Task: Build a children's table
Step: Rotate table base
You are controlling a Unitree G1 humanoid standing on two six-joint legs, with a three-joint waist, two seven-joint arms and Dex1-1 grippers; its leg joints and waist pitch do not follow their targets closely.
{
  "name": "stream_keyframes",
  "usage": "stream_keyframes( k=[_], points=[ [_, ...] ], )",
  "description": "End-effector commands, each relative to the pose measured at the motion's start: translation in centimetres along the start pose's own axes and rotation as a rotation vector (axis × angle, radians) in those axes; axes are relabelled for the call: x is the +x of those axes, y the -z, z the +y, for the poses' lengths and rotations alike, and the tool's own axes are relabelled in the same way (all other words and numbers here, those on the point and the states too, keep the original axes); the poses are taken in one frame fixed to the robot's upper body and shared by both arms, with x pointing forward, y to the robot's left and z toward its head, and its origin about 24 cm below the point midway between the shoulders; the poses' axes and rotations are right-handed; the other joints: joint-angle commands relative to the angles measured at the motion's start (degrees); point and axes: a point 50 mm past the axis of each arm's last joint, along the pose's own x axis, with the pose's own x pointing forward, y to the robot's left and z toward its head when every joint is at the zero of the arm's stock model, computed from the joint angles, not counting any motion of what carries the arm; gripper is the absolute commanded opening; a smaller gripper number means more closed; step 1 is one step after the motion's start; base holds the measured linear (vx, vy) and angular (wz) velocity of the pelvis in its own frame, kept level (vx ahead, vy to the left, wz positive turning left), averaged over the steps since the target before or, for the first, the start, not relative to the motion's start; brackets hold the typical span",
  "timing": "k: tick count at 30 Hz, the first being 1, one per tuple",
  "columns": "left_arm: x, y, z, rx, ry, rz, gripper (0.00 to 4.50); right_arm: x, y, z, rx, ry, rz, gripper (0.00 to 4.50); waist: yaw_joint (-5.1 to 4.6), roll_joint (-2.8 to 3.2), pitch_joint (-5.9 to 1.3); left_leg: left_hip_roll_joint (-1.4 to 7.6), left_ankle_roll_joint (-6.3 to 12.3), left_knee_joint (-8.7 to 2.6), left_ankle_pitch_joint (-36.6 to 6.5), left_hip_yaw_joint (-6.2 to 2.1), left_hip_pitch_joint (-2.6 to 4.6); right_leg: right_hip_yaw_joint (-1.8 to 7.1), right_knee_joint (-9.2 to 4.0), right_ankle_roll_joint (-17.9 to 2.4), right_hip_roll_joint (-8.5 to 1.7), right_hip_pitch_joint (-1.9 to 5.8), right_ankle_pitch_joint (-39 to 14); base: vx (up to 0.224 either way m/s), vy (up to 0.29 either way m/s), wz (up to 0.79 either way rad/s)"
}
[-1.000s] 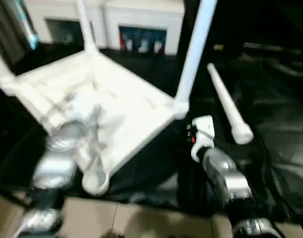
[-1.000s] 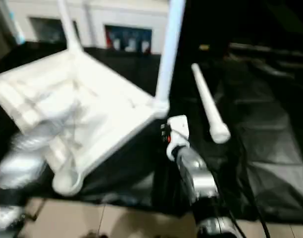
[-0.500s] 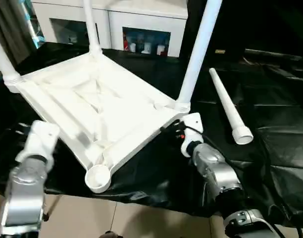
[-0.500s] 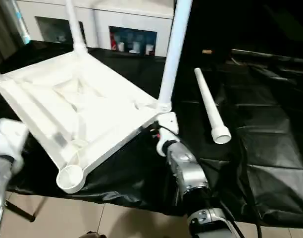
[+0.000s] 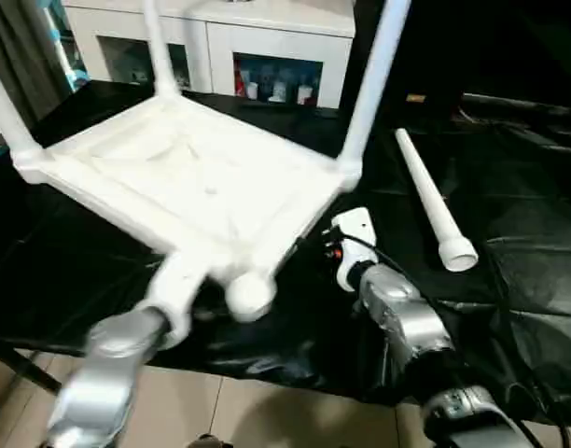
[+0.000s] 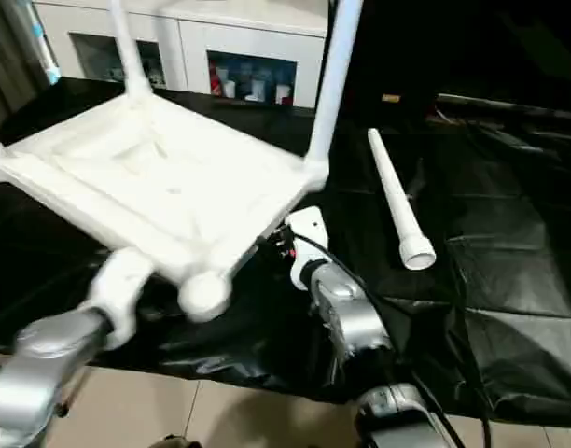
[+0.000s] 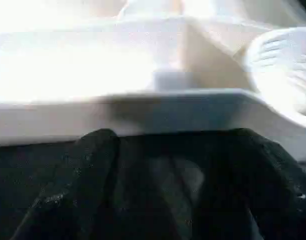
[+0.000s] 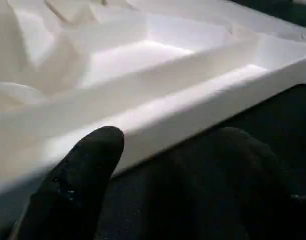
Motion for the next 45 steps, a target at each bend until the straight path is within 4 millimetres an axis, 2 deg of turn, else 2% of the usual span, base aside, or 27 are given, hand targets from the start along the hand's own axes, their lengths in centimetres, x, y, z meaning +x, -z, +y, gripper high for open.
stream_keyframes(
  k=[1,2,4,5,8,9,10,11,12,13,16,19,22,23,27,28,30,31,32,33,34,36,37,38,41,43,45],
  points=[
    [1.5,-1.3,-1.4,0.041,0.102,-0.074,4.38,-0.8,-0.2,-0.8,0.013,0.026,-0.012,3.49,-0.23,1.49,-3.8,3.77,-2.23,-4.83,-17.2,-2.39,1.78,3.45,-4.51,-7.9,-5.05,1.64,-16.0,0.0,0.0,0.0],
    [2.5,-1.7,-1.9,0.051,0.129,-0.086,4.43,-1.3,-0.3,-1.2,0.011,0.046,-0.015,3.49,-0.38,1.2,-3.7,3.63,-2.06,-4.85,-17.4,-2.27,1.67,3.42,-4.83,-7.7,-4.89,1.63,-16.3,0.0,0.0,0.0],
    [3.5,-2.2,-2.4,0.064,0.157,-0.098,4.48,-1.9,-0.3,-1.7,0.007,0.066,-0.018,3.49,-0.14,1.61,-3.81,3.52,-2.14,-4.63,-17.6,-2.12,2.25,3.53,-4.97,-7.2,-4.74,1.35,-16.0,0.0,0.0,0.0],
    [4.8,-2.9,-2.9,0.084,0.173,-0.123,4.48,-2.6,-0.6,-2.3,0.0,0.098,-0.028,3.49,-0.19,2.41,-3.88,3.54,-2.43,-4.71,-17.2,-2.39,1.92,3.52,-4.7,-7.7,-4.91,1.79,-14.8,0.0,0.0,0.0],
    [5.7,-3.6,-3.4,0.107,0.178,-0.15,4.48,-3.2,-1.0,-3.0,-0.008,0.145,-0.037,3.49,-0.35,1.99,-4.14,3.54,-1.67,-4.6,-15.3,-2.29,1.59,3.42,-4.74,-8.0,-4.94,2.31,-12.2,0.0,0.0,0.0],
    [6.0,-3.7,-3.5,0.113,0.178,-0.16,4.48,-3.5,-1.1,-3.2,-0.011,0.165,-0.038,3.49,-0.38,2.8,-4.2,3.51,-1.57,-4.48,-14.9,-2.41,1.54,3.44,-4.54,-8.4,-5.04,2.33,-11.4,0.0,0.0,0.0],
    [6.0,-4.3,-3.8,0.101,0.19,-0.194,4.48,-4.1,-1.3,-3.9,-0.015,0.236,-0.03,3.49,-0.7,1.98,-4.21,3.43,-0.95,-4.39,-14.1,-2.27,1.25,3.39,-4.59,-8.8,-5.01,2.64,-10.8,0.0,0.0,0.0],
    [5.9,-4.4,-3.8,0.094,0.186,-0.202,4.48,-4.2,-1.3,-4.1,-0.012,0.247,-0.03,3.49,-0.76,1.91,-4.41,3.39,-0.14,-4.19,-12.3,-2.25,0.99,3.35,-4.28,-9.5,-5.2,2.92,-9.7,0.0,0.0,0.0],
    [5.5,-4.7,-3.5,0.057,0.158,-0.238,4.48,-4.8,-1.4,-4.6,0.015,0.292,-0.022,3.49,-1.03,3.0,-4.32,3.48,0.2,-4.21,-12.6,-2.23,1.18,3.25,-4.55,-10.1,-5.0,2.66,-9.6,0.0,0.0,0.0],
    [4.9,-4.9,-3.0,-0.004,0.105,-0.267,4.48,-5.2,-1.3,-4.9,0.042,0.326,-0.006,3.49,-1.36,2.58,-4.44,3.46,0.59,-4.07,-12.4,-2.29,1.04,3.2,-4.17,-11.0,-4.94,3.03,-9.1,0.0,0.0,0.0],
    [3.3,-4.8,-0.9,-0.167,-0.088,-0.335,4.48,-6.0,-1.3,-5.4,0.072,0.403,0.016,3.49,-1.61,2.9,-4.33,3.33,1.71,-3.76,-12.1,-2.08,0.94,3.04,-4.49,-11.7,-4.94,2.98,-10.8,0.0,0.0,0.0],
    [2.0,-3.8,0.9,-0.245,-0.245,-0.325,4.48,-6.2,-1.7,-5.3,0.08,0.417,-0.008,3.49,-1.86,2.43,-3.91,3.03,2.06,-3.72,-14.3,-1.93,1.25,2.79,-5.69,-8.3,-4.46,2.19,-20.0,0.0,0.0,0.0],
    [0.9,-3.3,2.0,-0.271,-0.348,-0.364,4.48,-6.2,-2.5,-4.8,0.108,0.375,-0.057,3.49,-1.77,2.73,-3.8,3.28,1.64,-3.97,-15.3,-2.18,1.39,2.74,-5.82,-6.6,-4.39,1.89,-22.3,0.0,0.0,0.0],
    [0.4,-2.9,2.4,-0.269,-0.38,-0.378,4.48,-6.2,-2.8,-4.5,0.087,0.356,-0.064,3.49,-1.74,2.33,-3.8,3.35,1.42,-4.06,-16.1,-2.19,1.62,2.76,-6.01,-5.8,-4.28,1.65,-23.1,0.0,0.0,0.0],
    [-0.4,-1.9,2.4,-0.264,-0.424,-0.352,4.5,-6.2,-3.2,-4.0,0.086,0.34,-0.079,3.77,-1.61,2.79,-3.89,3.48,0.75,-4.29,-16.1,-2.25,1.57,2.97,-5.59,-5.6,-4.26,1.5,-20.5,0.0,0.0,0.0],
    [-0.8,-1.7,2.1,-0.274,-0.429,-0.358,4.5,-6.1,-2.9,-3.7,0.107,0.329,-0.056,4.02,-1.53,2.23,-3.91,3.49,0.8,-4.19,-16.1,-2.09,1.73,3.11,-5.65,-5.9,-4.32,1.43,-20.0,0.0,0.0,0.0],
    [-0.9,-1.7,2.0,-0.277,-0.431,-0.362,4.5,-6.1,-2.8,-3.6,0.111,0.323,-0.049,4.02,-1.31,2.56,-3.91,3.53,0.69,-4.31,-15.7,-2.17,1.54,3.1,-5.55,-6.0,-4.42,1.54,-19.6,0.0,0.0,0.0],
    [-1.0,-1.8,1.9,-0.29,-0.459,-0.363,4.5,-6.0,-2.7,-3.2,0.132,0.303,-0.044,4.22,-1.56,3.33,-4.29,3.73,-2.52,-1.94,-16.4,0.3,4.29,5.03,-7.83,-2.8,-1.92,-1.53,-22.6,-0.057,-0.006,-0.13],
    [-0.9,-2.1,1.8,-0.289,-0.455,-0.375,4.5,-5.9,-2.8,-3.0,0.135,0.295,-0.046,4.22,-1.44,2.0,-3.81,2.31,-5.36,-1.15,-20.3,0.9,5.01,4.58,-8.03,0.2,0.17,-2.6,-27.6,-0.057,-0.006,-0.13],
    [-0.9,-2.3,1.8,-0.287,-0.453,-0.384,4.5,-5.8,-2.9,-2.8,0.133,0.288,-0.049,4.3,-1.18,2.23,-3.81,2.22,-5.91,-1.09,-20.8,1.0,5.14,4.93,-7.99,1.7,0.93,-2.9,-28.1,-0.061,0.003,-0.39],
    [-0.8,-2.7,1.8,-0.292,-0.455,-0.402,4.5,-5.6,-3.0,-2.7,0.114,0.28,-0.056,4.3,-1.55,2.31,-4.02,2.38,-6.13,-1.38,-20.1,0.72,4.7,4.94,-7.45,4.1,1.93,-2.87,-26.6,-0.005,0.032,-0.55],
    [-0.7,-2.9,1.8,-0.287,-0.454,-0.403,4.5,-5.4,-3.2,-2.7,0.109,0.276,-0.062,4.3,-1.85,2.19,-4.4,2.5,-5.39,-1.24,-18.8,0.67,4.63,5.02,-7.16,5.5,2.63,-3.15,-23.9,0.006,0.042,-0.57],
    [-0.7,-3.0,1.8,-0.282,-0.453,-0.402,4.5,-5.4,-3.2,-2.6,0.107,0.275,-0.064,4.3,-1.78,1.16,-4.34,2.09,-4.17,-2.18,-17.6,-0.34,2.5,4.69,-5.96,4.6,1.13,-0.99,-21.2,0.007,0.05,-0.46],
    [-0.7,-3.1,1.7,-0.267,-0.453,-0.401,4.5,-5.3,-3.3,-2.6,0.102,0.269,-0.07,4.3,-1.72,1.26,-4.85,2.4,-0.78,-3.44,-11.6,-1.91,-0.38,4.93,-4.26,0.6,-2.01,1.3,-13.5,0.007,0.05,-0.46],
    [-0.9,-3.2,1.5,-0.28,-0.449,-0.404,4.5,-5.2,-3.4,-2.3,0.092,0.255,-0.063,4.3,-2.93,1.14,-4.37,2.6,0.35,-3.44,-18.2,-1.88,1.26,4.63,-5.62,-2.4,-2.78,0.77,-21.9,0.0,0.0,0.0],
    [-0.9,-3.1,1.4,-0.285,-0.44,-0.4,4.5,-5.2,-3.4,-2.2,0.09,0.249,-0.063,4.3,-3.52,1.32,-3.59,2.62,-0.43,-3.84,-27.8,-2.25,3.5,3.85,-6.98,-1.4,-2.42,0.63,-35.0,0.0,0.0,0.0],
    [-0.9,-3.1,1.2,-0.285,-0.43,-0.396,4.5,-5.3,-3.4,-2.1,0.094,0.248,-0.066,4.3,-3.86,1.35,-2.99,2.37,-0.27,-3.64,-32.5,-2.23,5.24,3.0,-7.83,-1.3,-1.87,0.29,-40.1,0.0,0.0,0.0]
  ],
)
